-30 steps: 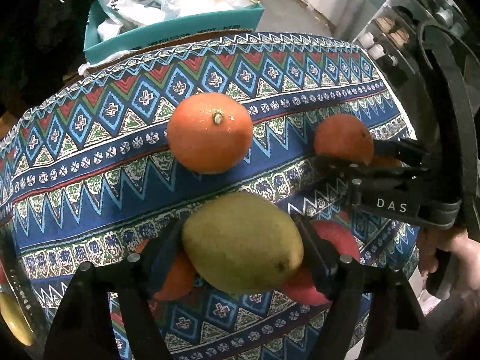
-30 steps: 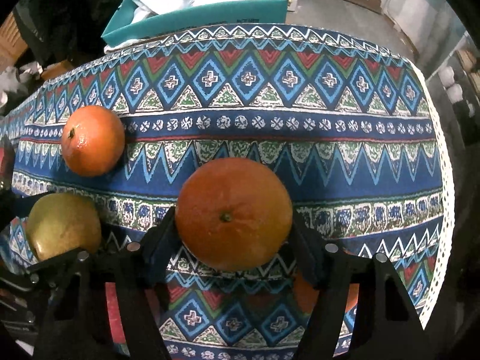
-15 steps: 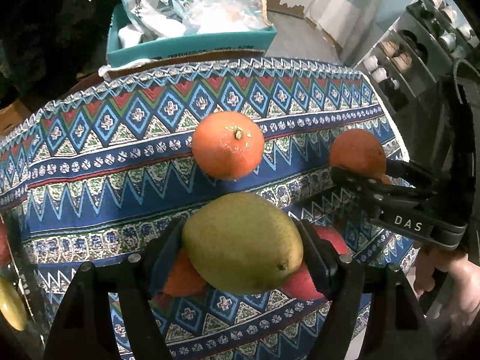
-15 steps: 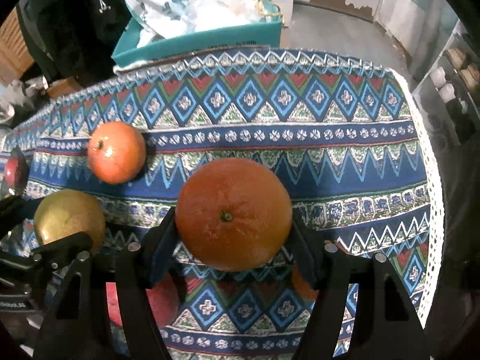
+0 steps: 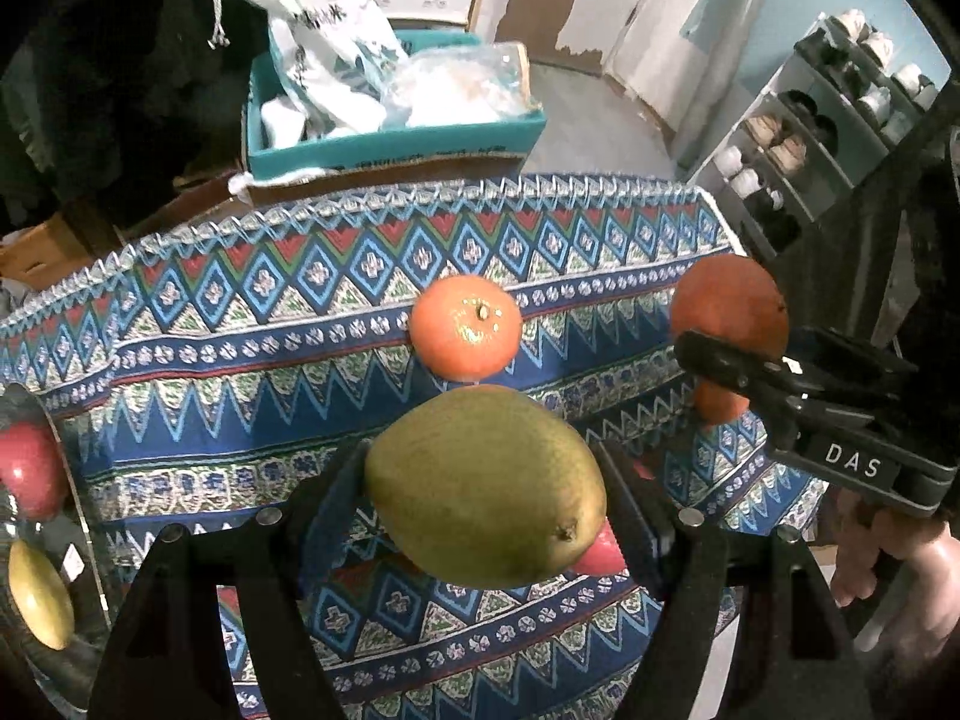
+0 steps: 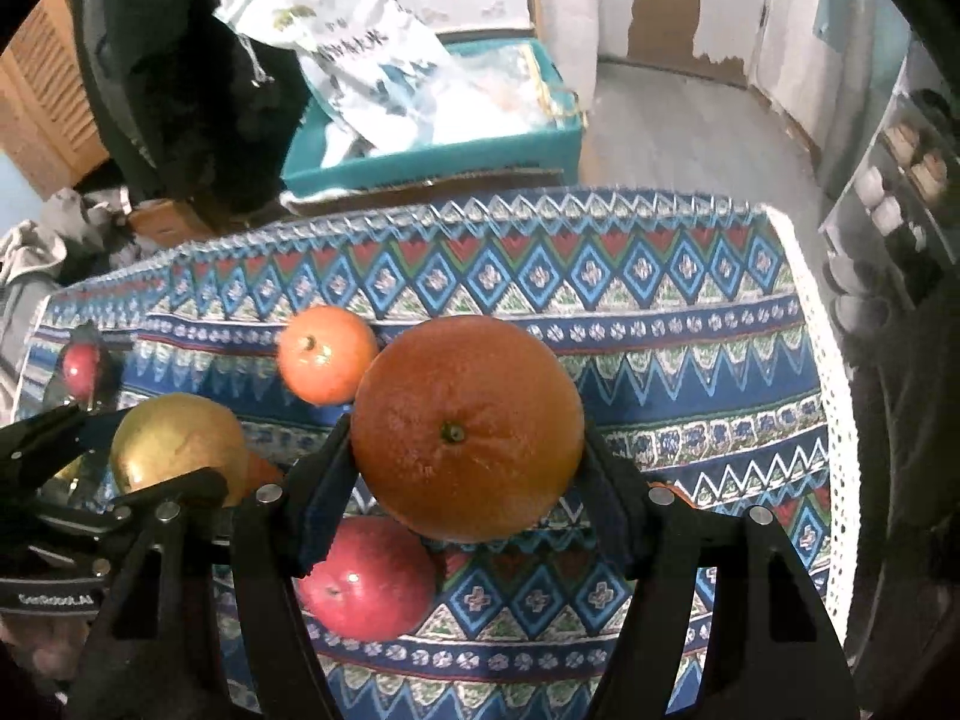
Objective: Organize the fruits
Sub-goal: 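Grasp and lift the pear with the left tool while the right tool lifts the orange, then carry the pear with the left tool while the right tool carries the orange to the bowl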
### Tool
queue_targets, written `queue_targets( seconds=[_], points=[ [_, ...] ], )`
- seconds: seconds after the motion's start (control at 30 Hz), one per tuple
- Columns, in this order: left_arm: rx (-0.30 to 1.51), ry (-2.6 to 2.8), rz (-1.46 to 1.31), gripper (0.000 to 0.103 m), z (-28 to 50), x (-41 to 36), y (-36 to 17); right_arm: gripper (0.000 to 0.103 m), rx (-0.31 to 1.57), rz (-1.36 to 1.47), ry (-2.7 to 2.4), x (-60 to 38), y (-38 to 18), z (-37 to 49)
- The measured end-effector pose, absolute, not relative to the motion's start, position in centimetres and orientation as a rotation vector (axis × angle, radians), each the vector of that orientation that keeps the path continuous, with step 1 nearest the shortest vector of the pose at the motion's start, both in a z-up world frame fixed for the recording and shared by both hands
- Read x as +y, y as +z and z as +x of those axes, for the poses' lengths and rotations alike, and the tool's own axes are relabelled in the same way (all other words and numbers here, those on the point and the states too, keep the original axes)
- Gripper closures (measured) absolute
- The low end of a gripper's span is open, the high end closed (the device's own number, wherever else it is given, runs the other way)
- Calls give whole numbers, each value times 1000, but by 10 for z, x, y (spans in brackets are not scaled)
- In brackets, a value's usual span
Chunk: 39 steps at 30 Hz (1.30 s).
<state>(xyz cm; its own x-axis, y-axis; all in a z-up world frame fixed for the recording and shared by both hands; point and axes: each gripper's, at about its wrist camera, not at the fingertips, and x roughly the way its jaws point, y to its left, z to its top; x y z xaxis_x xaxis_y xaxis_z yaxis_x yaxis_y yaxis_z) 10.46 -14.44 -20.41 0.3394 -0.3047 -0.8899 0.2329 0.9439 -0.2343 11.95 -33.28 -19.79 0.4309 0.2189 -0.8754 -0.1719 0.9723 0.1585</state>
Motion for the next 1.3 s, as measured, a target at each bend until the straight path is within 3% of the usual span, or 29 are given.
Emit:
queue_targets(
  seconds=[1.3],
  points=[
    [921, -244, -178, 25, 39, -29, -90, 34, 863, -14, 476, -229, -79, 74]
  ],
)
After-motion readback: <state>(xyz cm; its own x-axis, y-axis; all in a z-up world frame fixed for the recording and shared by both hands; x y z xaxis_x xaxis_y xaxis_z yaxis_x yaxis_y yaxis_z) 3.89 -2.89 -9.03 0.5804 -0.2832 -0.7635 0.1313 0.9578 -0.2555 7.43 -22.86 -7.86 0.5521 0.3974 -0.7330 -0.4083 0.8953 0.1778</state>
